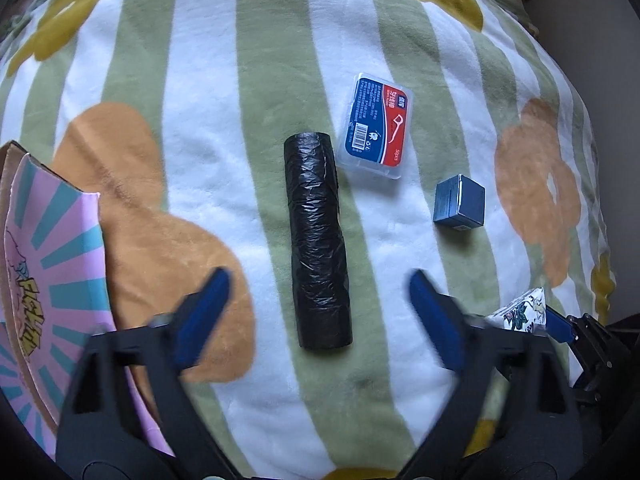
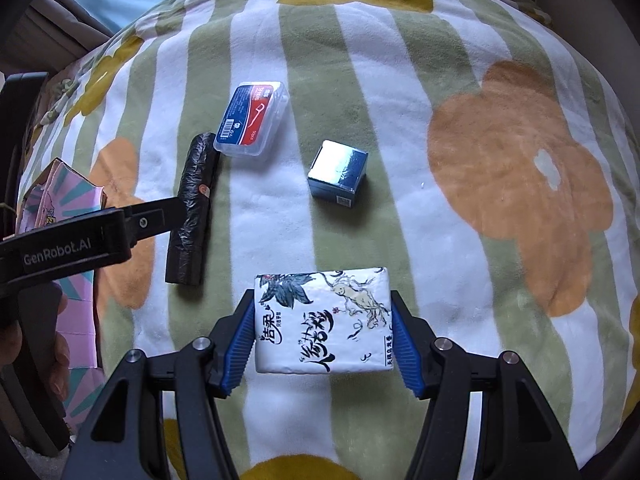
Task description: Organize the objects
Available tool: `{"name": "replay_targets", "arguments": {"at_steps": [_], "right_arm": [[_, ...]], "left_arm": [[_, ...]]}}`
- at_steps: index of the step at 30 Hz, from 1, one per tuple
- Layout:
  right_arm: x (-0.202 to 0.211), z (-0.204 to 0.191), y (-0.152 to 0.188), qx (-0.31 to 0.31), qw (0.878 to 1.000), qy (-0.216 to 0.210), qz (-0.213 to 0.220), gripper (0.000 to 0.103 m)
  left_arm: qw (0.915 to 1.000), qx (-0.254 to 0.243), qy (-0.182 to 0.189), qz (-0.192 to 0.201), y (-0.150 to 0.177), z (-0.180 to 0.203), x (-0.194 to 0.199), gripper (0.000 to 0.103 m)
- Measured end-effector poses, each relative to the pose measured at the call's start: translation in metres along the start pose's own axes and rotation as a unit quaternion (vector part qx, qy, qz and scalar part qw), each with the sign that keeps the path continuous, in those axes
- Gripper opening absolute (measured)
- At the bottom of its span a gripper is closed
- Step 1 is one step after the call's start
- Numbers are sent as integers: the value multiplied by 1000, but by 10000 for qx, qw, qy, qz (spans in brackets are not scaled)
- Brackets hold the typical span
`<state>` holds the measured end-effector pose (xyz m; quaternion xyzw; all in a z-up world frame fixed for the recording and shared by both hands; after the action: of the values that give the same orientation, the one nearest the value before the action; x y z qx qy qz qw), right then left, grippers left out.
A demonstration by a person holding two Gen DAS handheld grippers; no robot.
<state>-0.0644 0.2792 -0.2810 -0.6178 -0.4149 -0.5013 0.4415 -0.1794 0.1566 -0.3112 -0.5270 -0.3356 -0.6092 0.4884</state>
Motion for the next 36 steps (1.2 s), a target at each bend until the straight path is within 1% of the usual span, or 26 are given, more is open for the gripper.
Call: {"name": "replay_targets", "arguments": {"at_steps": [1,2,5,8,9,13,14,15,16,17,19,20,21,23,26,30,36], "right_arm": [[0,1,1,-11,10000,-1,-6,58],[-1,1,1,-18,10000,-5,-12,58],[-4,3,2,-28,10000,-6,-33,58],[-8,6,4,-33,10000,0,-66,58],[-10,7,5,-42,10000,2,-82,58],[-18,12,9,-114,9998,-14,-154,58],[-19,12,9,-126,9998,-20,-171,58],[-21,13,10,-135,9997,-23,-189,58],[-21,13,10,-143,9997,-28,-202,58],[-22,13,10,-152,9997,-35,-213,58],[-23,13,9,-166,9996,-57,-221,58],[-23,13,8,-168,9996,-68,-218,58],[-22,12,7,-168,9996,-80,-213,58],[-21,11,4,-166,9996,-105,-189,58],[-18,8,0,-128,9998,-119,-136,58],[-12,6,-4,-79,9999,-118,-77,58],[6,4,-8,-15,9999,-111,26,58]], "left_arm": [[10000,-34,64,26,-1,2,0,102],[10000,-41,39,21,-3,2,-2,102],[9994,-165,-292,-108,-9,1,-14,102],[9965,-293,-766,-139,-14,-3,-28,102],[9960,-319,-821,-151,-15,-4,-32,102],[9969,-326,-661,-259,-19,-6,-48,100],[9970,-323,-651,-281,-20,-7,-51,92],[9970,-312,-625,-337,-19,-8,-54,73],[9969,-289,-605,-413,-19,-9,-58,65],[9969,-274,-595,-438,-19,-11,-59,62],[9977,-280,-484,-383,-20,-11,-58,52],[9978,-303,-433,-398,-21,-11,-57,40],[9977,-317,-430,-426,-21,-11,-57,35],[9979,-279,-393,-443,-23,-13,-56,30],[9985,-186,-270,-443,-24,-17,-53,29],[9990,-111,-203,-377,-22,-22,-46,29],[9998,46,-15,-187,-17,-27,-21,29]]}}
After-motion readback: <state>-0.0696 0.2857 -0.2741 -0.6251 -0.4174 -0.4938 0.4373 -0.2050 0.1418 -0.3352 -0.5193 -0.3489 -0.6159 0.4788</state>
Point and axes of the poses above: each gripper's, at about its wrist camera, not at the fingertips, and x roughly against the way its jaws point, z to its right, y to its underside, the point moved 7 cm from there along -x, roughly the way its jaws point, and after that the axes turned 7 degrees about -z, right-handed, at the moved point
